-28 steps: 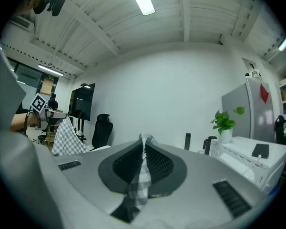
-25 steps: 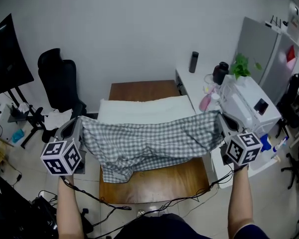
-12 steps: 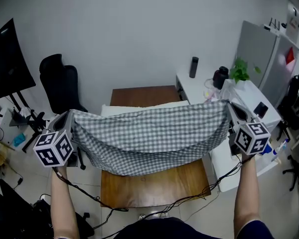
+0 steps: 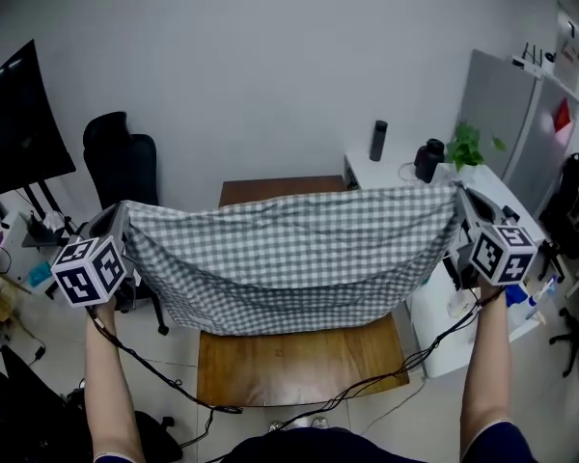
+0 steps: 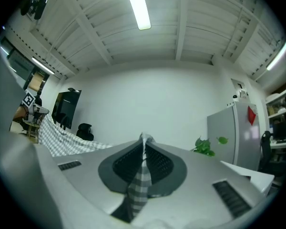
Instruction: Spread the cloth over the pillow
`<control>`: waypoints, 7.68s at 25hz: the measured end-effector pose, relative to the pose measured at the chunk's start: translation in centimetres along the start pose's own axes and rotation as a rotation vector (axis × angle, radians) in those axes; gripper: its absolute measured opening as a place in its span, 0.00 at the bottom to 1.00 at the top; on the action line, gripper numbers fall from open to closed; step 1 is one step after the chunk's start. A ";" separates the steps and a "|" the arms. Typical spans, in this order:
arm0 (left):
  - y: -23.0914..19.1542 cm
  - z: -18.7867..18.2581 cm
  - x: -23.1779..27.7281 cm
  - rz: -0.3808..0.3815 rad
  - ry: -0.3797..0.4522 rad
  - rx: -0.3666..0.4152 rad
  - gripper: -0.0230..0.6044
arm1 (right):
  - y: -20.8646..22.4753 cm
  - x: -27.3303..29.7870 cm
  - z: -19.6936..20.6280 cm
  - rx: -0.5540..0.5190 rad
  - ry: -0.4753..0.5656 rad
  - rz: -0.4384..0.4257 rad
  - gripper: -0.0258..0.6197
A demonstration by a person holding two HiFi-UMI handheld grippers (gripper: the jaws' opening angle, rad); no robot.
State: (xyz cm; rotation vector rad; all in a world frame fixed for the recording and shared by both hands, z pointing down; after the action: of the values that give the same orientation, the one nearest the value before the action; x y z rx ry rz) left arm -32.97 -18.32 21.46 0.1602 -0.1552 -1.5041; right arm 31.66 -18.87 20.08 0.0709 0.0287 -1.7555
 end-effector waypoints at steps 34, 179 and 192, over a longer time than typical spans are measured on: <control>-1.7 -5.2 1.2 -0.105 0.018 0.041 0.07 | 3.2 3.7 -2.9 0.005 0.033 -0.027 0.08; 11.5 11.3 22.8 0.176 -0.147 -0.030 0.04 | -7.8 23.6 15.0 -0.047 -0.199 -0.099 0.10; 20.9 7.2 12.1 0.348 -0.081 -0.036 0.04 | -15.1 12.6 10.8 -0.002 -0.089 -0.263 0.05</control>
State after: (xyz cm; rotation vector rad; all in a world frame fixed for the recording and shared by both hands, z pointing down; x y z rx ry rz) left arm -13.28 -29.23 32.75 0.0398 -0.2091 -1.1658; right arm 14.21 -29.08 29.76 -0.0135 -0.0258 -2.0198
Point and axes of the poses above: the fingertips, and each gripper's own axes: x forward along the fingers, y to its right, z out of its underside, the point moved 4 cm from there along -x, backward along the fingers, and after that the axes turned 9 degrees about x, right-handed, at the moved point
